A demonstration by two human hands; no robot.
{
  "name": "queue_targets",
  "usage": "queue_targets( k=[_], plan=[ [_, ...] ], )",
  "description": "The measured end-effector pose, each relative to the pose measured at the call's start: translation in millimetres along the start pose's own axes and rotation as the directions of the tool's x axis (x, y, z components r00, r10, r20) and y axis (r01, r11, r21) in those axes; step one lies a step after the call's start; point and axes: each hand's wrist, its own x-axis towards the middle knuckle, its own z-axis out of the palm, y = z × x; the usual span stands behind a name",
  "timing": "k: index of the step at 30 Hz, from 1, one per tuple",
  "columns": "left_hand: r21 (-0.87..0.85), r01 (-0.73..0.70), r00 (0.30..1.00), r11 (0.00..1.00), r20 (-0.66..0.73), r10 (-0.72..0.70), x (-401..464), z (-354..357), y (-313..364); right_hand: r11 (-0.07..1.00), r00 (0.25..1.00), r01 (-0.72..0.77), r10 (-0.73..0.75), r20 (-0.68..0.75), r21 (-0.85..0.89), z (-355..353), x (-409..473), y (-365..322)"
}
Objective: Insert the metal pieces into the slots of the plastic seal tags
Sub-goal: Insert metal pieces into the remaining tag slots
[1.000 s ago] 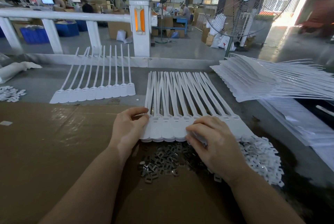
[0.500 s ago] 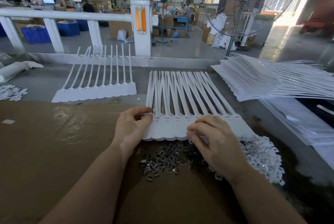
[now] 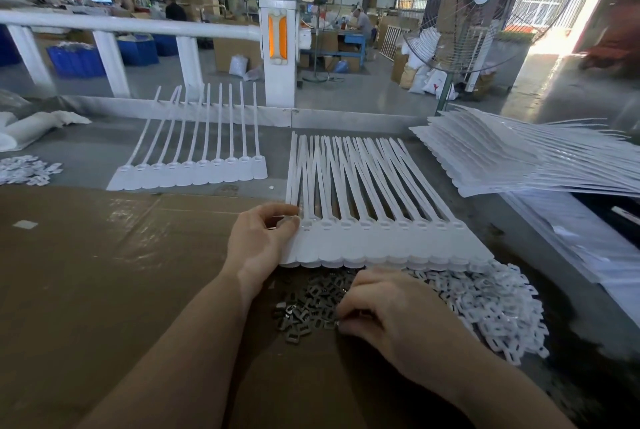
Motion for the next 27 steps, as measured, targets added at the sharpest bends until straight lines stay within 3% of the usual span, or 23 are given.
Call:
queue_targets(
  k=[5,15,21,27],
  plan=[
    [-0.021,-0.004,1.000,1.000,0.003,0.004,-1,0,-1,0.997,0.998,-0.049,0.051,0.040,-0.057,3,0,-2],
    [-0.041,0.003,1.000,0.999,0.011,-0.003,-2,1,1,0.993,0.993,-0.102,0.099,-0.058,-0.057,8,2,-4],
    [0.041,-0.106,0.992,0.994,-0.061,0.108,-5,-1,6,0.967,0.921,-0.174,0.227,-0.317,0.188,-3,23,2],
    [0.107,-0.301,0.953,0.948,-0.008,0.303,-9,-1,13,0.878,0.880,-0.175,0.343,-0.330,0.445,-9,46,7]
  ],
)
